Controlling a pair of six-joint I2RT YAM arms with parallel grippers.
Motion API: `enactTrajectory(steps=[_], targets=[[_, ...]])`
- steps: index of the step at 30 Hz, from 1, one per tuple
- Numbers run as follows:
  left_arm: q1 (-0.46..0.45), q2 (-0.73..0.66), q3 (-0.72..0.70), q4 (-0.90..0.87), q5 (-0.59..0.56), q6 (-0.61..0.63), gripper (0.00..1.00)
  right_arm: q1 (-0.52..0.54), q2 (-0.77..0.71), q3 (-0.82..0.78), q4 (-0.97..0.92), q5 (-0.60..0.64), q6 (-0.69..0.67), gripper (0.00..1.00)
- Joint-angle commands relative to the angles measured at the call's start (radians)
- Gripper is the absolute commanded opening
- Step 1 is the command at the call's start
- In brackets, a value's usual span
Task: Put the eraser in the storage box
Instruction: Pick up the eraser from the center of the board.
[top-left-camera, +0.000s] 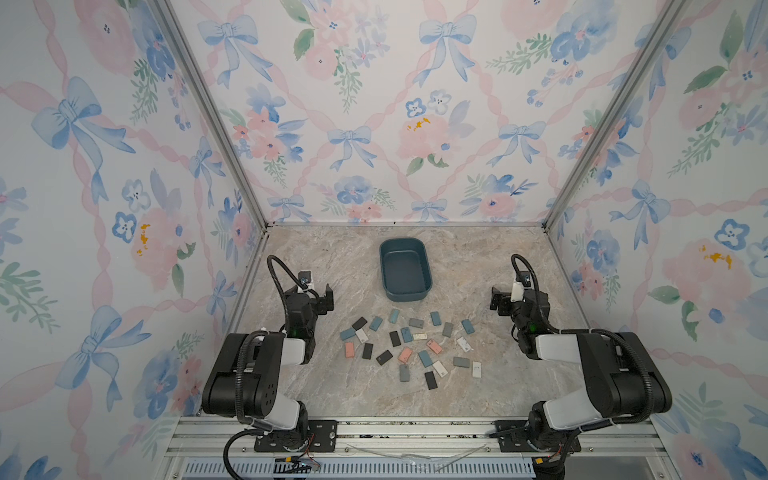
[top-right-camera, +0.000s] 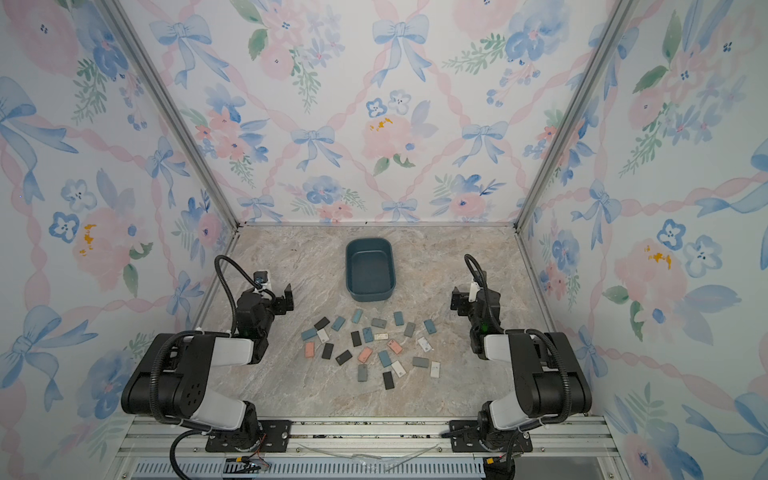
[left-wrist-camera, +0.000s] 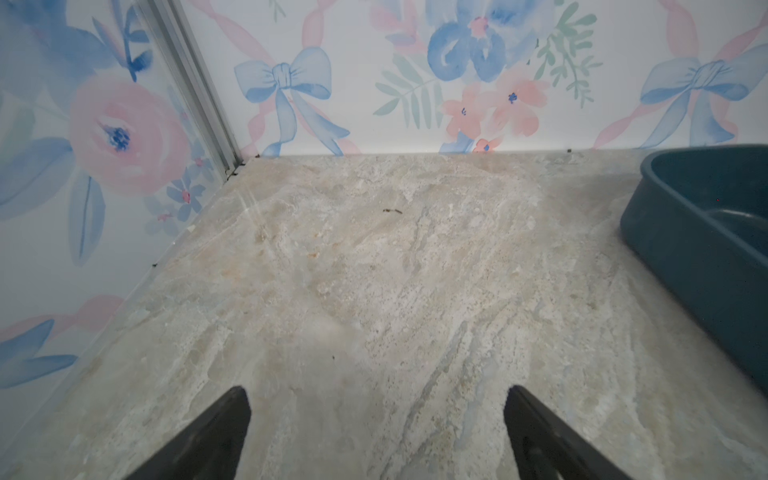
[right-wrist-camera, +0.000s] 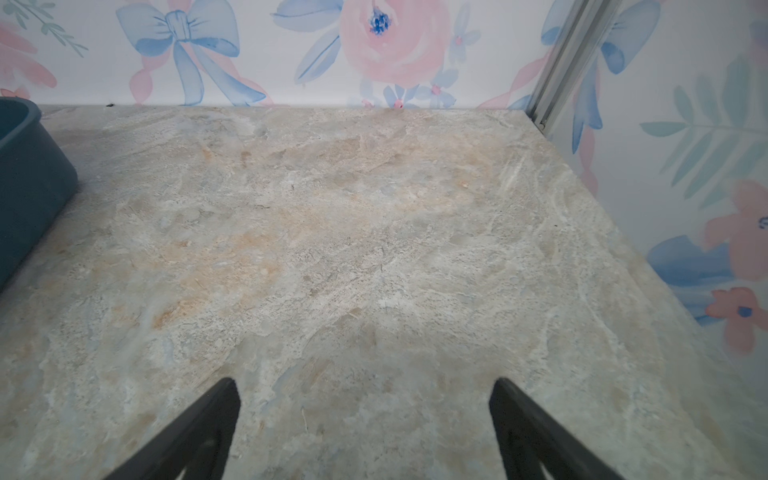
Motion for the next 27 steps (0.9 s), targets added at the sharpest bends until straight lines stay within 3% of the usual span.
enactTrajectory(steps=[1,8,14,20,22,27], targets=[[-0.039,-0.090,0.040,-0.133,-0.042,0.036,0.98,0.019,-0.088,0.024,-0.071,0.036,-0.020,0.96],[-0.159,-0.306,0.092,-0.338,-0.092,0.048,0.94,0.038,-0.266,0.095,-0.346,0.048,-0.004,0.96],[-0.245,-0.441,0.244,-0.637,-0.127,-0.058,0.91,0.088,-0.392,0.247,-0.742,0.042,0.024,0.96],[-0.266,-0.416,0.528,-1.045,0.026,-0.170,0.89,0.125,-0.392,0.418,-1.151,-0.060,0.087,1.00],[-0.265,-0.389,0.588,-1.142,0.062,-0.169,0.88,0.130,-0.363,0.461,-1.262,-0.125,0.106,0.96],[-0.263,-0.340,0.577,-1.192,0.104,-0.161,0.85,0.159,-0.290,0.502,-1.409,-0.228,0.160,0.86]])
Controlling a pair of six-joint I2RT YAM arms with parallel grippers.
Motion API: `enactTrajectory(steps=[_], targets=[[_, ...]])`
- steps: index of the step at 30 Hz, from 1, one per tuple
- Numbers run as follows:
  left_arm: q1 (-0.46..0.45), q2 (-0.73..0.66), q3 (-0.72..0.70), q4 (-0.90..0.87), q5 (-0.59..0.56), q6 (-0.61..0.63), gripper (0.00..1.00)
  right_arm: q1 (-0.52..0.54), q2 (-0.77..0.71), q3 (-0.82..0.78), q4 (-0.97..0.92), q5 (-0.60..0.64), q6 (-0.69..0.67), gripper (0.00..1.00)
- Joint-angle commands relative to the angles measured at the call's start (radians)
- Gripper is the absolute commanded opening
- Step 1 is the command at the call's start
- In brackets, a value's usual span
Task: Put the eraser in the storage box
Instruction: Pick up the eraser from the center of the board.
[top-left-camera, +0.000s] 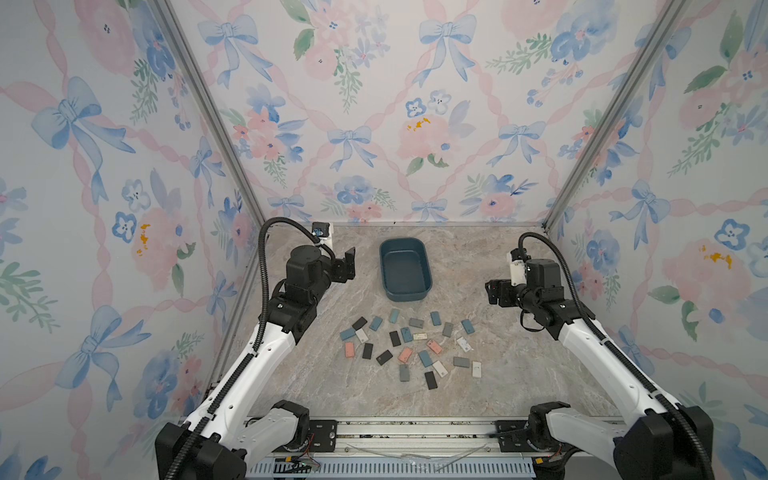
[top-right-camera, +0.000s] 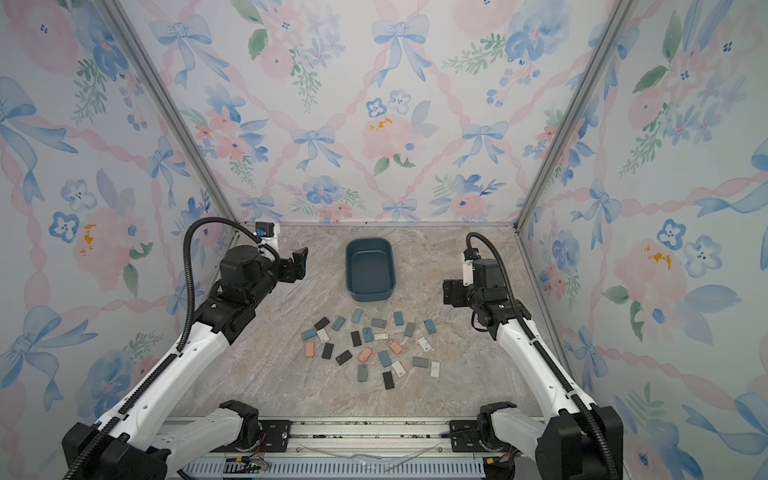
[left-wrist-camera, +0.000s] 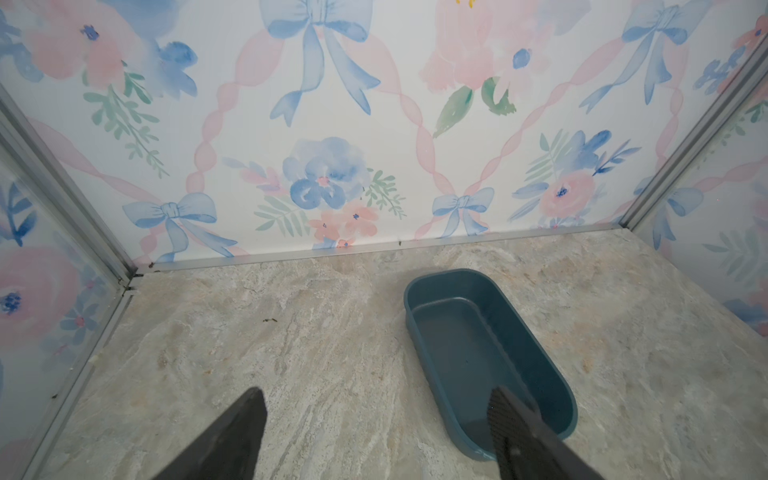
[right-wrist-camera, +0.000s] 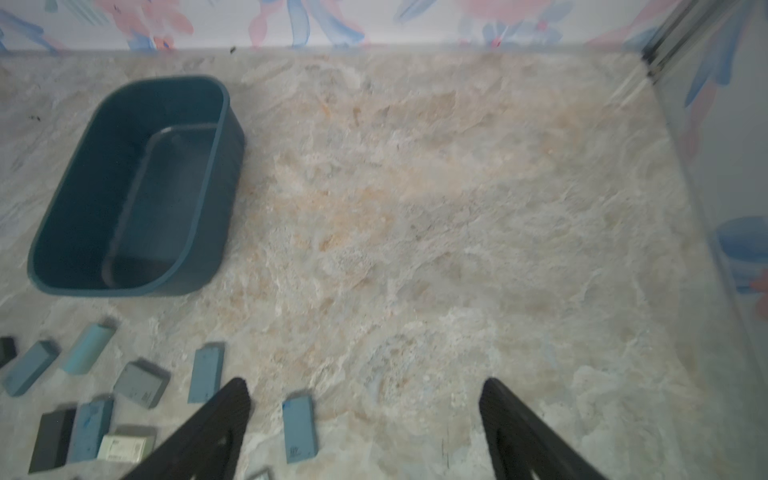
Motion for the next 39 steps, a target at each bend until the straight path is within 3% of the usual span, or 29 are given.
enactTrajectory(steps=[1,7,16,39], targets=[[-0.001,0.058,-0.035,-0.151,0.058,-0.024,0.84,0.039,0.051,0.020,-0.222,-0.097,0.061,0.85],[0.008,0.114,-0.061,-0.153,0.088,-0.041,0.82,0.118,0.153,0.020,-0.246,-0.080,0.094,0.80],[0.019,0.106,-0.082,-0.153,0.093,-0.065,0.81,0.125,0.299,0.029,-0.209,-0.055,0.130,0.68],[0.035,0.095,-0.089,-0.153,0.058,-0.069,0.79,0.204,0.487,0.104,-0.174,0.036,0.139,0.63]])
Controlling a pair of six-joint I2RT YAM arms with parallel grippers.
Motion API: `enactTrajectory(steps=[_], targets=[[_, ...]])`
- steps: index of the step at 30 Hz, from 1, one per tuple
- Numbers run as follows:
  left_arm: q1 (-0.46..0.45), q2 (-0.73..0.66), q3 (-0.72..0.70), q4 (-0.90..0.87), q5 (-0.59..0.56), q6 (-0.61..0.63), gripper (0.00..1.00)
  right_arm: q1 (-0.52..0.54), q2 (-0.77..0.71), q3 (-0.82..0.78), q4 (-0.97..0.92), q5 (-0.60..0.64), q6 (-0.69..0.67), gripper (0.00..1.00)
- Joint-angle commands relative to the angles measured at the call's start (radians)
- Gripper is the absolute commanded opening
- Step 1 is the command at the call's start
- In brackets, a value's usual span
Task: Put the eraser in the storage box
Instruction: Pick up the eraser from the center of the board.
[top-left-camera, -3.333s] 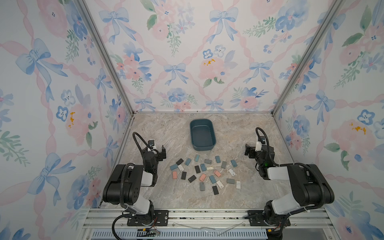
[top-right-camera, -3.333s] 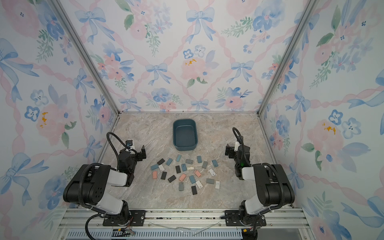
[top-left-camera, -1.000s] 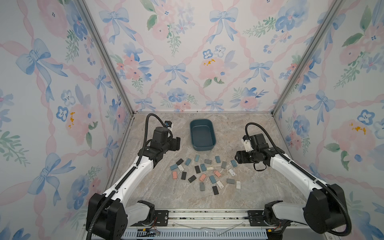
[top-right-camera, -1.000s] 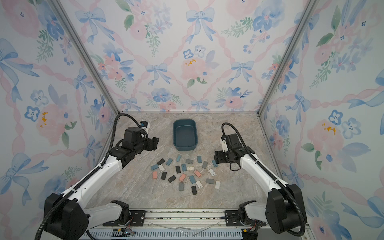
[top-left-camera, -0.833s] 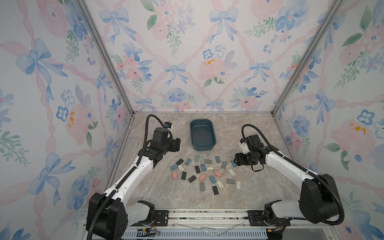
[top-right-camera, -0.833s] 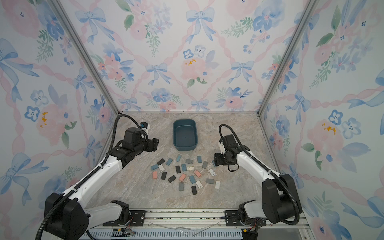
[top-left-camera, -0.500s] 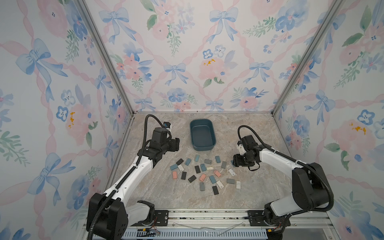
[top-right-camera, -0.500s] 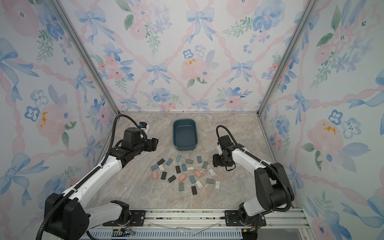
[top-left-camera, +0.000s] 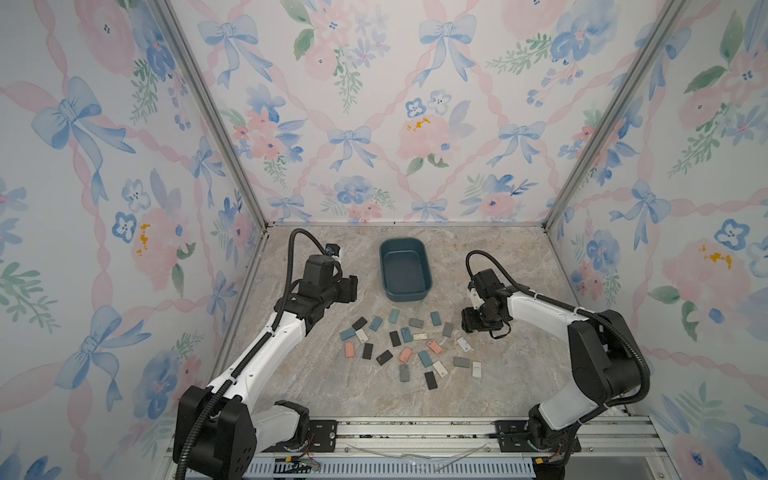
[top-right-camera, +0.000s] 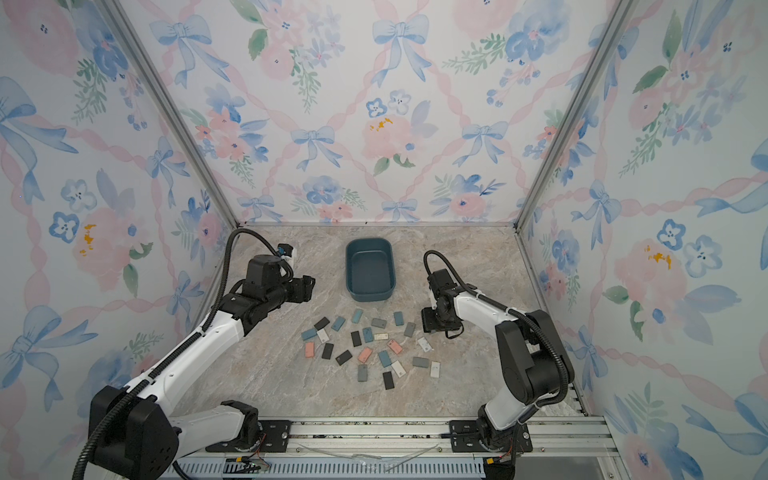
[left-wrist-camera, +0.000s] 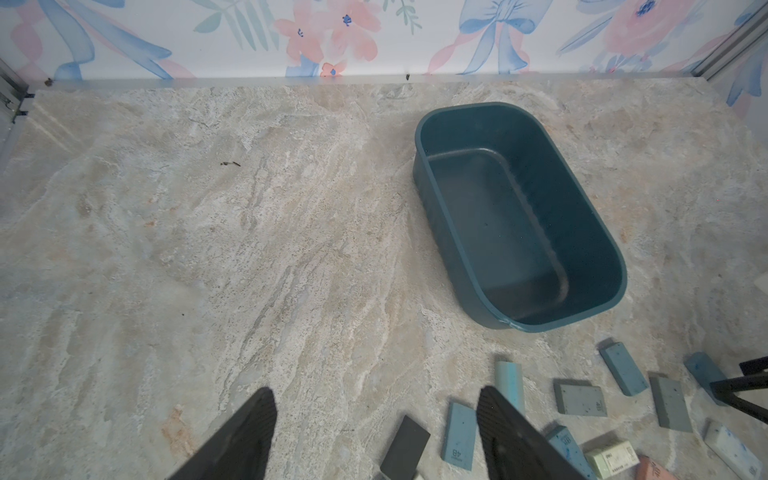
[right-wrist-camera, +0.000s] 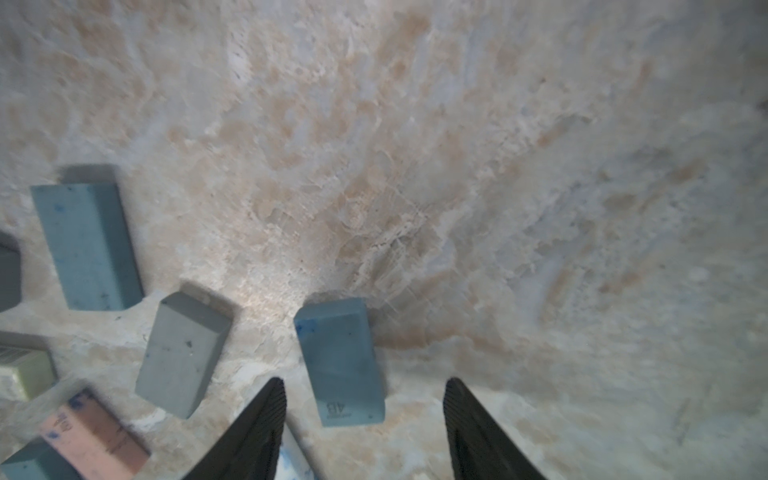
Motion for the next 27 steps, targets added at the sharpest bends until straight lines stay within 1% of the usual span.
enactTrajectory(steps=[1,4,15,20,22,24,26,27], targets=[[0.007,-0.027,-0.017,-0.009,-0.017,-0.017,0.79,0.026,0.017,0.033,-0.009,0.041,0.014,0.62],[0.007,-0.036,-0.017,-0.007,-0.018,-0.025,0.79,0.031,0.048,0.040,-0.015,0.043,0.016,0.60],[0.009,-0.062,-0.022,-0.001,-0.030,-0.054,0.79,0.043,0.077,0.050,-0.025,0.044,0.033,0.49],[0.012,-0.079,-0.027,0.007,-0.041,-0.055,0.79,0.048,0.073,0.044,-0.027,0.049,0.041,0.39],[0.011,-0.091,-0.032,0.010,-0.050,-0.055,0.79,0.050,0.070,0.042,-0.027,0.048,0.045,0.33],[0.011,-0.103,-0.037,0.015,-0.062,-0.057,0.79,0.050,0.068,0.042,-0.027,0.047,0.048,0.31],[0.012,-0.114,-0.042,0.021,-0.069,-0.060,0.78,0.049,0.064,0.042,-0.027,0.048,0.049,0.26],[0.011,-0.120,-0.045,0.025,-0.069,-0.060,0.78,0.049,0.063,0.044,-0.028,0.048,0.049,0.26]])
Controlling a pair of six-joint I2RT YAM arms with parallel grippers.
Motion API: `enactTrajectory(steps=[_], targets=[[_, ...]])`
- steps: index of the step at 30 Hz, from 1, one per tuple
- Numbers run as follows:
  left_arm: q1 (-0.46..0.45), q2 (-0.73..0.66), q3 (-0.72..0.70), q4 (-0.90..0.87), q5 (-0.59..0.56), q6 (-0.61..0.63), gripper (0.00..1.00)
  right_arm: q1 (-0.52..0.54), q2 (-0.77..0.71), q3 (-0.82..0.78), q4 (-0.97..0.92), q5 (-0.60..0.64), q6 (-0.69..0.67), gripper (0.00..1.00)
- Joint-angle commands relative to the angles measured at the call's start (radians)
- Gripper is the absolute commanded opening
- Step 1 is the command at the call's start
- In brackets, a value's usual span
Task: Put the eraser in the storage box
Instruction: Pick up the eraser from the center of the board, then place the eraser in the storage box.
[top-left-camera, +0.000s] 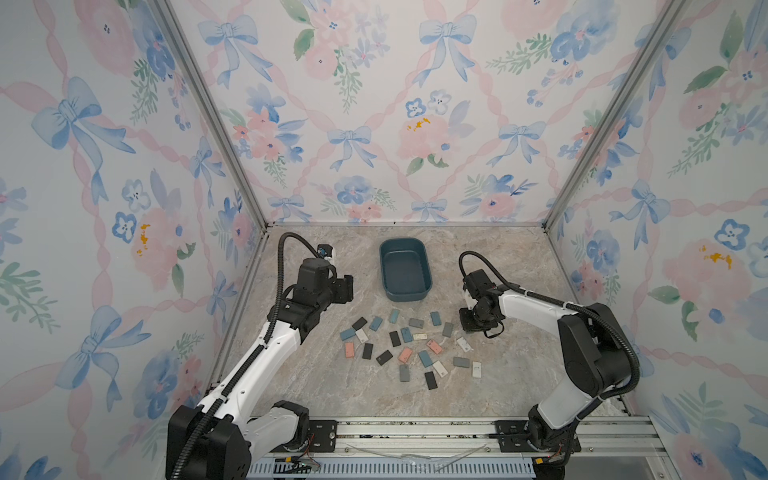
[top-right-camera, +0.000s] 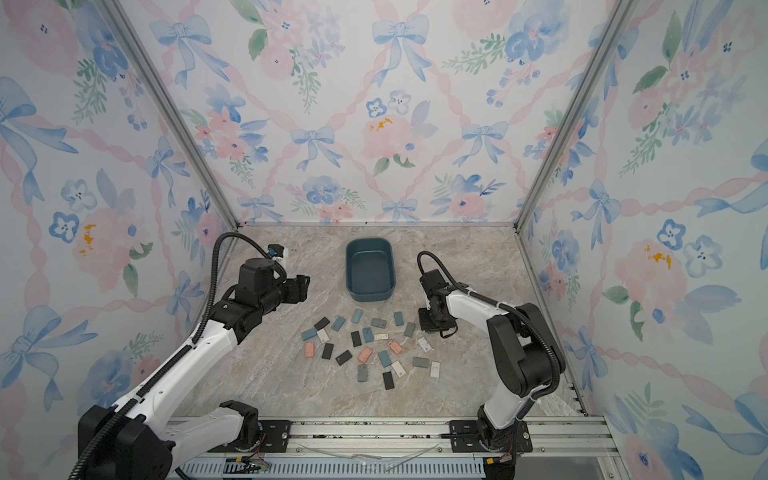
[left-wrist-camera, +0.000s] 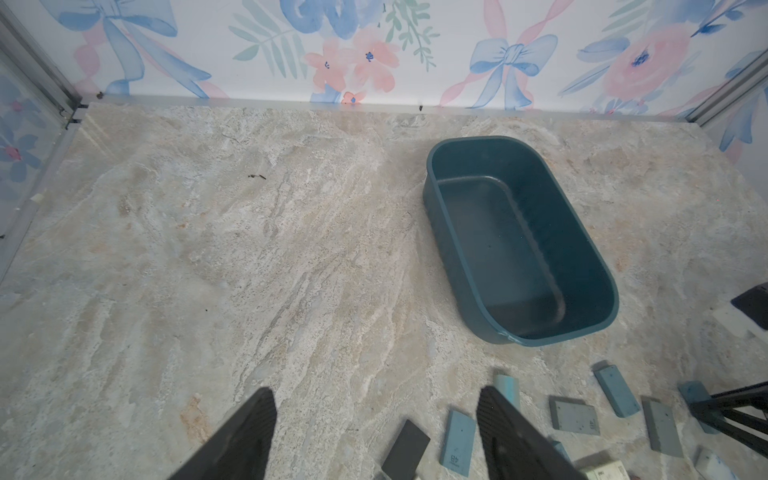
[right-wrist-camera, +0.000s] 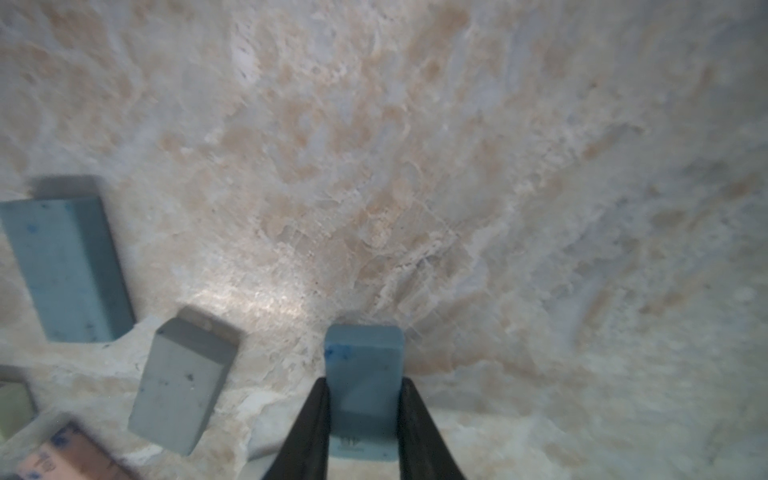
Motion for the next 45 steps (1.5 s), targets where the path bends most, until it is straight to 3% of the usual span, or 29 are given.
enactTrajectory(steps=[1,15,25,45], targets=[[0.008,-0.033,-0.017,0.021,-0.021,-0.016,0.78,0.010,0.006,0.014,-0.025,0.013,0.007,0.26],[0.008,-0.040,-0.023,0.027,-0.018,-0.016,0.78,0.008,-0.060,0.075,-0.074,0.030,0.006,0.26],[0.008,-0.037,-0.023,0.027,0.006,-0.004,0.78,0.023,-0.074,0.262,-0.134,-0.025,0.004,0.27],[0.011,-0.022,-0.029,0.030,0.013,0.032,0.79,0.153,0.381,0.911,-0.262,-0.103,-0.032,0.28]])
